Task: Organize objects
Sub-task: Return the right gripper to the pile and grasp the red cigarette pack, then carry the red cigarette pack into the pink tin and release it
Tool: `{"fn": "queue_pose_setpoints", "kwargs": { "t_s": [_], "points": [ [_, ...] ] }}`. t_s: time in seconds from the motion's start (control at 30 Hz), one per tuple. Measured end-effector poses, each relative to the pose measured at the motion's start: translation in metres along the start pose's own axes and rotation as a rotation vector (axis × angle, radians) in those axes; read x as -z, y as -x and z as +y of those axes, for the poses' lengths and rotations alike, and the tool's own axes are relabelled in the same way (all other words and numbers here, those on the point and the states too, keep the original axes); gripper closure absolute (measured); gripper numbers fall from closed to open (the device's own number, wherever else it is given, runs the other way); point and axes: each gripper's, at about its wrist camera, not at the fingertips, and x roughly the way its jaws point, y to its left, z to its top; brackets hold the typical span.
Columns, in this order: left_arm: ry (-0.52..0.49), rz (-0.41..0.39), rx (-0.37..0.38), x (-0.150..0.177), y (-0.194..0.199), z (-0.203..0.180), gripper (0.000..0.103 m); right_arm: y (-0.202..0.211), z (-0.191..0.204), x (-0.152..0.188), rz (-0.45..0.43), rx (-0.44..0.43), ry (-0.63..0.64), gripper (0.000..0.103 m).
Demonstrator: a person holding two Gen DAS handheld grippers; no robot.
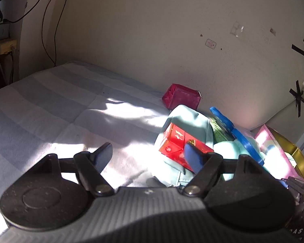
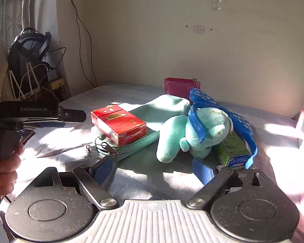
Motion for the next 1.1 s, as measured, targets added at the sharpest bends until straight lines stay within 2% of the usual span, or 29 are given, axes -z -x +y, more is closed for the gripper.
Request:
{"fn": "queue_pose_setpoints", "kwargs": {
  "t_s": [0.1, 0.2, 0.33, 0.4, 0.43, 0.63, 0.77, 0.93, 1.1],
  "points": [
    [0.017, 0.008, 0.025, -0.013, -0.011, 0.003, 0.023, -0.006, 0.015, -0.01, -0.034, -0.029, 0.046, 0.023],
    [0.014, 0.042, 0.053, -0.019, -0.029, 0.001, 0.025, -0.024, 0.019, -0.025, -0.025, -0.062, 0.042, 0.024],
    [0.007, 0.114, 0.092, -0.016, -0.051, 0.002, 0.047, -0.054, 0.016, -0.033, 0.036, -0.086, -0.01, 0.033],
    [0.037, 0.123, 0.144, -0.014, -0.053, 0.005, 0.06, -0.068, 0.012, -0.032, 0.073, -0.11, -0.062, 0.043],
    [0.055, 0.139, 0.189, -0.014, -0.054, 0.007, 0.072, -0.073, 0.01, -0.031, 0.091, -0.127, -0.085, 0.048],
    [0.038, 0.14, 0.211, -0.009, -0.036, -0.007, 0.073, -0.059, 0.008, -0.023, 0.07, -0.115, -0.104, 0.052],
    [0.02, 0.121, 0.266, -0.01, -0.02, -0.032, 0.073, -0.024, 0.005, -0.018, -0.011, -0.066, -0.043, 0.052],
    [-0.071, 0.111, 0.334, -0.011, -0.018, -0.093, 0.072, 0.019, -0.027, -0.017, -0.076, 0.019, -0.045, 0.052],
    [-0.176, 0.152, 0.425, 0.001, -0.031, -0.181, 0.072, 0.065, -0.083, -0.005, -0.112, 0.133, -0.079, 0.053]
  ]
}}
